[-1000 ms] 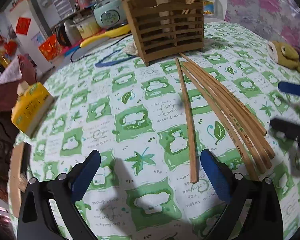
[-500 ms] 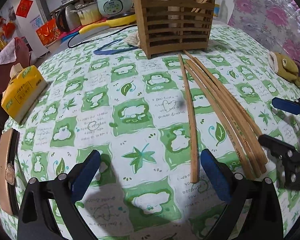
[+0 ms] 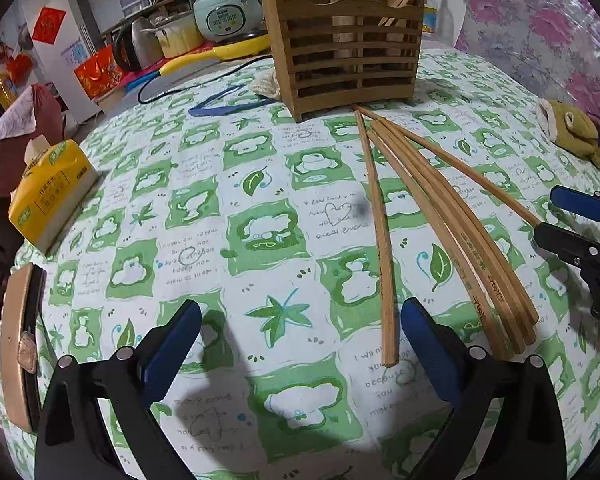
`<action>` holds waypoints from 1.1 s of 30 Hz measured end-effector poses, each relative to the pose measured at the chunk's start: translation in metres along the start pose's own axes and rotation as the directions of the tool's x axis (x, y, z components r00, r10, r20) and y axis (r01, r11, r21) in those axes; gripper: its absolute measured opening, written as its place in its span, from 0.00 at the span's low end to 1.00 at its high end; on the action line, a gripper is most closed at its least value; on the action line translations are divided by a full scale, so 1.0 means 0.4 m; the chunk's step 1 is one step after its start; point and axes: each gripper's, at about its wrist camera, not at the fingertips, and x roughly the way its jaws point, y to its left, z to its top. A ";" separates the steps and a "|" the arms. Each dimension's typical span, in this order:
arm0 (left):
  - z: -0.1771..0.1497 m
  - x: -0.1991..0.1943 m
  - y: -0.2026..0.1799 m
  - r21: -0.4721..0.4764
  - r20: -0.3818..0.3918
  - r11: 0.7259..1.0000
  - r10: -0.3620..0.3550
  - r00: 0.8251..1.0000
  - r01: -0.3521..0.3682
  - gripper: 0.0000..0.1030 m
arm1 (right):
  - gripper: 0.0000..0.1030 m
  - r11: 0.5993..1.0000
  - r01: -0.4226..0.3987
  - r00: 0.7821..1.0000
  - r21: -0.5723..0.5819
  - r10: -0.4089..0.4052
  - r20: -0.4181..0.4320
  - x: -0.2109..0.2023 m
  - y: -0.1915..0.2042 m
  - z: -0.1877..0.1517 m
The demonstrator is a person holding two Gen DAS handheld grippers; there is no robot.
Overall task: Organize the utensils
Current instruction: 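Move both tools back toward the remaining loose chopsticks, then close the left tool on one chopstick while the right tool grasps another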
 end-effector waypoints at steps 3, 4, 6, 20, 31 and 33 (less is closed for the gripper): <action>-0.001 -0.002 -0.007 0.014 0.009 1.000 0.016 1.000 -0.016 0.96 | 0.51 1.000 -0.010 1.000 0.002 0.010 0.001 -0.001 -0.002 0.001; -0.001 -0.004 -0.010 0.020 0.013 1.000 0.024 1.000 -0.024 0.96 | 0.51 1.000 -0.011 1.000 -0.003 0.011 0.002 -0.002 0.001 0.000; -0.003 -0.007 -0.016 0.033 0.021 0.999 0.039 0.999 -0.039 0.96 | 0.51 1.000 -0.014 1.000 -0.013 0.014 0.001 -0.001 0.006 0.000; -0.036 -0.044 -0.065 0.146 0.074 0.987 0.064 0.995 -0.074 0.95 | 0.38 0.999 -0.036 0.999 -0.002 0.036 -0.038 0.009 0.005 -0.009; -0.048 -0.051 -0.043 0.089 0.033 0.988 -0.131 0.991 0.128 0.35 | 0.38 0.998 -0.057 0.997 0.003 0.057 -0.043 0.012 0.005 -0.011; -0.049 -0.053 -0.050 0.087 0.030 0.985 -0.155 0.987 0.152 0.26 | 0.38 0.998 -0.058 0.997 0.005 0.058 -0.045 0.014 0.004 -0.009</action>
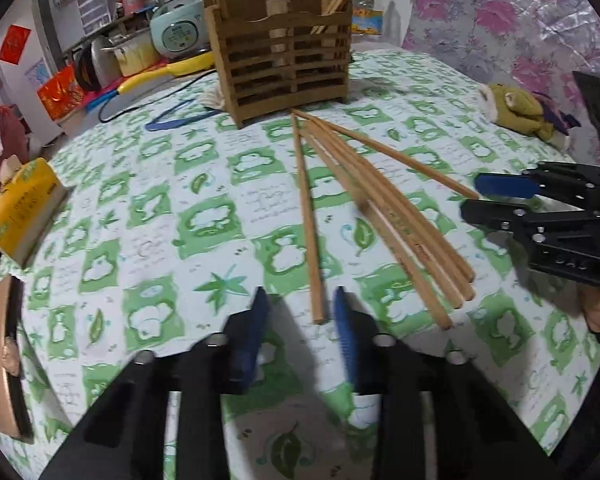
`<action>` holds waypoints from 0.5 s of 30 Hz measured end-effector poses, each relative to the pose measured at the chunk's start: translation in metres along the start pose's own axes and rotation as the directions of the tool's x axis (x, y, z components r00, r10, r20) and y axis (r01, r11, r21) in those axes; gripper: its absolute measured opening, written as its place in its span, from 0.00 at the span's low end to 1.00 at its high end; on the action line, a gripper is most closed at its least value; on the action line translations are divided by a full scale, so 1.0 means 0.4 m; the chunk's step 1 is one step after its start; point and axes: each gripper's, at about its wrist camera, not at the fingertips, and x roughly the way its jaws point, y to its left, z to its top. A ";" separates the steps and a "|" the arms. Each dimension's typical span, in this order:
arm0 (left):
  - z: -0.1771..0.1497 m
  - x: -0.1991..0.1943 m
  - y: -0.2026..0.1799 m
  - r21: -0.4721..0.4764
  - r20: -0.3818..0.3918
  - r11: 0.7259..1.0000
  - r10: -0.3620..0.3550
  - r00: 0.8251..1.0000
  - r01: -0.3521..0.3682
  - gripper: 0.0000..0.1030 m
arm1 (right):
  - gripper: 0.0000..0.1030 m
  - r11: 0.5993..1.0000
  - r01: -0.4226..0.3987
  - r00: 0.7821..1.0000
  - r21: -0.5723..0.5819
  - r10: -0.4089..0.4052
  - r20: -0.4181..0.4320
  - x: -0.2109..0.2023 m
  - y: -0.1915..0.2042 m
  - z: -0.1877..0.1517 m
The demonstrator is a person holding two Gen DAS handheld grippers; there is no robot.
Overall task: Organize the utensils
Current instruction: 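Close the left tool on one chopstick while the right tool grasps another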
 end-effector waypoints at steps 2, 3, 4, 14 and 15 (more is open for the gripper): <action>0.000 0.000 -0.009 0.002 0.002 1.000 0.000 1.000 0.000 0.20 | 0.38 1.000 -0.001 1.000 0.000 0.001 -0.005 0.004 0.001 0.002; -0.001 0.000 -0.015 0.007 0.004 1.000 0.007 1.000 -0.007 0.19 | 0.38 1.000 0.000 1.000 -0.001 0.000 -0.007 0.007 0.002 0.004; -0.001 0.000 -0.018 0.011 0.006 1.000 0.015 1.000 -0.015 0.19 | 0.38 1.000 0.005 1.000 -0.001 -0.005 -0.008 0.009 0.003 0.006; 0.001 0.002 -0.031 0.007 0.006 1.000 0.025 1.000 -0.025 0.06 | 0.07 0.999 -0.031 0.999 0.004 0.031 -0.024 0.021 0.004 0.009; 0.001 0.002 -0.032 0.005 0.006 1.000 0.025 1.000 -0.025 0.06 | 0.06 1.000 -0.030 0.999 0.006 0.030 -0.023 0.020 0.005 0.008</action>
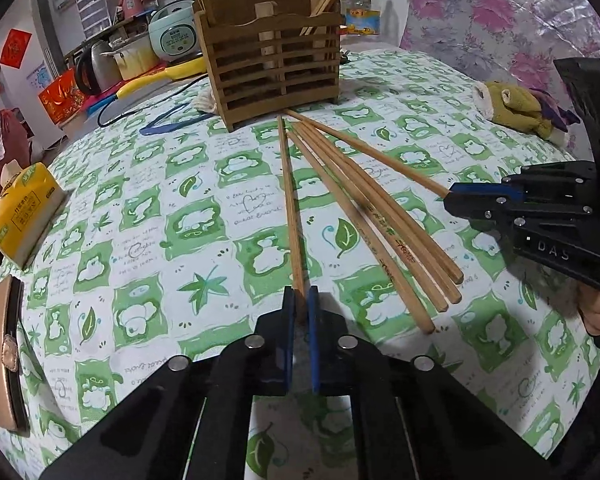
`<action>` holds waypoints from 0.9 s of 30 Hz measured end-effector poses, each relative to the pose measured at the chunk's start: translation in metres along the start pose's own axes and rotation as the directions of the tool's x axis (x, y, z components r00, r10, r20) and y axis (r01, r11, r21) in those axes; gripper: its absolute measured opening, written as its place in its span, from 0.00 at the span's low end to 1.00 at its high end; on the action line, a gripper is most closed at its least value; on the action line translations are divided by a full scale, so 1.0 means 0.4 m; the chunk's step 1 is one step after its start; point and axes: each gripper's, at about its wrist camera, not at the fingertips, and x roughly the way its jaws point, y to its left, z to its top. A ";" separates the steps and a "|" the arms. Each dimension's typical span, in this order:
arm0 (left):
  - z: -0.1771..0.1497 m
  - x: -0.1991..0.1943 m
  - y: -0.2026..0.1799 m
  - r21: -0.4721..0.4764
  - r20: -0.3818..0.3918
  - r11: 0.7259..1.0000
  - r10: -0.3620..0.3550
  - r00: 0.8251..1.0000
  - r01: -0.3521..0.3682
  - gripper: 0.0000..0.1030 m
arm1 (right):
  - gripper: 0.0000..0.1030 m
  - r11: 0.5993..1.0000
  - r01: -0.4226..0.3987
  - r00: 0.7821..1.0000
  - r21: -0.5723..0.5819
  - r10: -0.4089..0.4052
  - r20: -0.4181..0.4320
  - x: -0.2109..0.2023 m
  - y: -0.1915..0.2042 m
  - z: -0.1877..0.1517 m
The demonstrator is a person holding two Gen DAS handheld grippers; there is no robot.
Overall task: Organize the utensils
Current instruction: 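Close the left tool on one chopstick while the right tool grasps another, then lift both held chopsticks and carry them over the wooden holder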
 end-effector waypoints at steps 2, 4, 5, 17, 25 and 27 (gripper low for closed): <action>0.000 -0.002 0.001 -0.012 -0.001 1.000 0.003 1.000 -0.003 0.06 | 0.06 1.000 0.000 1.000 0.011 0.000 0.005 -0.003 -0.005 -0.001; -0.003 -0.006 0.004 -0.031 -0.003 1.000 0.000 1.000 0.000 0.06 | 0.06 1.000 0.007 1.000 0.023 -0.008 0.022 -0.012 -0.009 -0.002; -0.006 -0.011 0.007 -0.047 -0.001 0.999 -0.004 1.000 0.004 0.05 | 0.06 0.999 0.014 0.999 0.030 -0.015 0.034 -0.020 -0.012 -0.004; -0.054 -0.164 0.009 -0.147 0.102 0.989 0.037 0.994 -0.022 0.05 | 0.06 0.995 0.088 0.976 0.044 -0.095 0.197 -0.204 0.012 -0.079; -0.018 -0.301 -0.007 -0.153 0.206 0.988 0.069 0.976 -0.038 0.05 | 0.06 0.995 0.084 0.937 0.058 -0.099 0.335 -0.356 0.019 -0.063; 0.007 -0.332 -0.009 -0.152 0.232 0.988 0.071 0.970 -0.036 0.05 | 0.06 0.995 0.080 0.929 0.061 -0.097 0.358 -0.384 0.021 -0.049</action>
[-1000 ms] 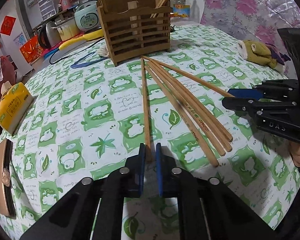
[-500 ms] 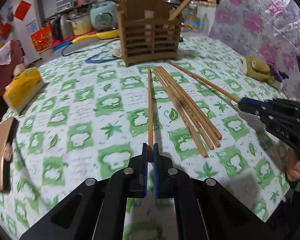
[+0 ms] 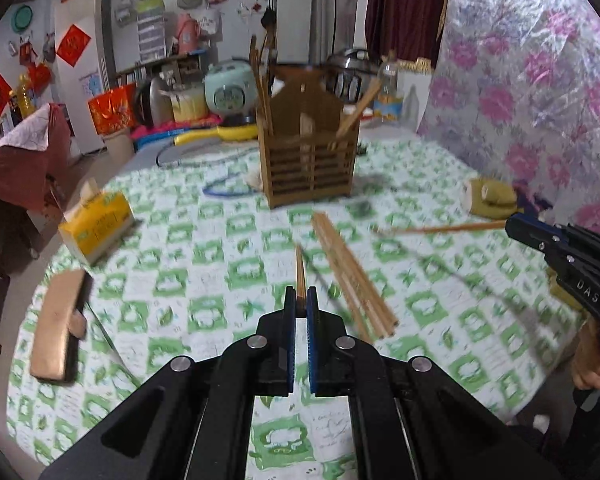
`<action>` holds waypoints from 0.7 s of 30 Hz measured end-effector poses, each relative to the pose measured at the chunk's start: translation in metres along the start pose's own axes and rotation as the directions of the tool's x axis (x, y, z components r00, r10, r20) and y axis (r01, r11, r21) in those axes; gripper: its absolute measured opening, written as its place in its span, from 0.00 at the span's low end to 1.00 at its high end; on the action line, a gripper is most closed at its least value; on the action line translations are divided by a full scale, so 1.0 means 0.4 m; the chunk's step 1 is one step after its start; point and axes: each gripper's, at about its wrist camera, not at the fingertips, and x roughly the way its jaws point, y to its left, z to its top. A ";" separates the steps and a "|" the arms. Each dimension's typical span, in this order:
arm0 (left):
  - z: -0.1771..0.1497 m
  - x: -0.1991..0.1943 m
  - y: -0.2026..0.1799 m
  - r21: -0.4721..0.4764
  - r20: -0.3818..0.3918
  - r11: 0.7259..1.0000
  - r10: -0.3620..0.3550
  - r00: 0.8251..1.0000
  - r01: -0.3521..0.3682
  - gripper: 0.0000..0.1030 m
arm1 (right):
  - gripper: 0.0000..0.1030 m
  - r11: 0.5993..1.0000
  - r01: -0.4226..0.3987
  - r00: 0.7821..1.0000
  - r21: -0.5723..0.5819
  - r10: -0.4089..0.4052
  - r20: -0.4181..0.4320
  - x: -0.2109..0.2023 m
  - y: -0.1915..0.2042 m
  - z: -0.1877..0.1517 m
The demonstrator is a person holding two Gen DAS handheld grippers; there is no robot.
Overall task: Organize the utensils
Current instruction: 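Lift both held chopsticks and carry them over the wooden holder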
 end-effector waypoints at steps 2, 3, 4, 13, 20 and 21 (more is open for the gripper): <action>0.033 -0.020 -0.002 0.000 0.026 1.000 0.001 1.000 -0.001 0.05 | 0.06 1.000 0.001 1.000 0.002 -0.001 0.025 -0.016 0.002 0.027; 0.050 -0.027 -0.004 0.000 0.037 1.000 0.001 0.999 -0.001 0.05 | 0.06 1.000 0.002 0.999 0.002 -0.002 0.034 -0.022 0.004 0.039; 0.069 -0.033 -0.005 -0.001 0.048 1.000 0.001 0.999 -0.001 0.05 | 0.06 1.000 0.004 0.999 0.001 -0.004 0.047 -0.028 0.005 0.056; 0.225 -0.040 -0.017 -0.004 0.112 1.000 -0.015 0.994 0.015 0.05 | 0.06 1.000 -0.004 0.991 0.021 0.001 0.130 -0.022 0.009 0.191; 0.356 -0.038 -0.035 0.008 0.179 1.000 -0.030 0.983 0.029 0.05 | 0.06 0.996 -0.048 0.976 0.076 0.031 0.215 -0.015 -0.019 0.307; 0.377 -0.036 -0.034 0.005 0.188 0.999 -0.032 0.982 0.032 0.05 | 0.06 0.994 -0.060 0.972 0.088 0.038 0.231 -0.009 -0.026 0.329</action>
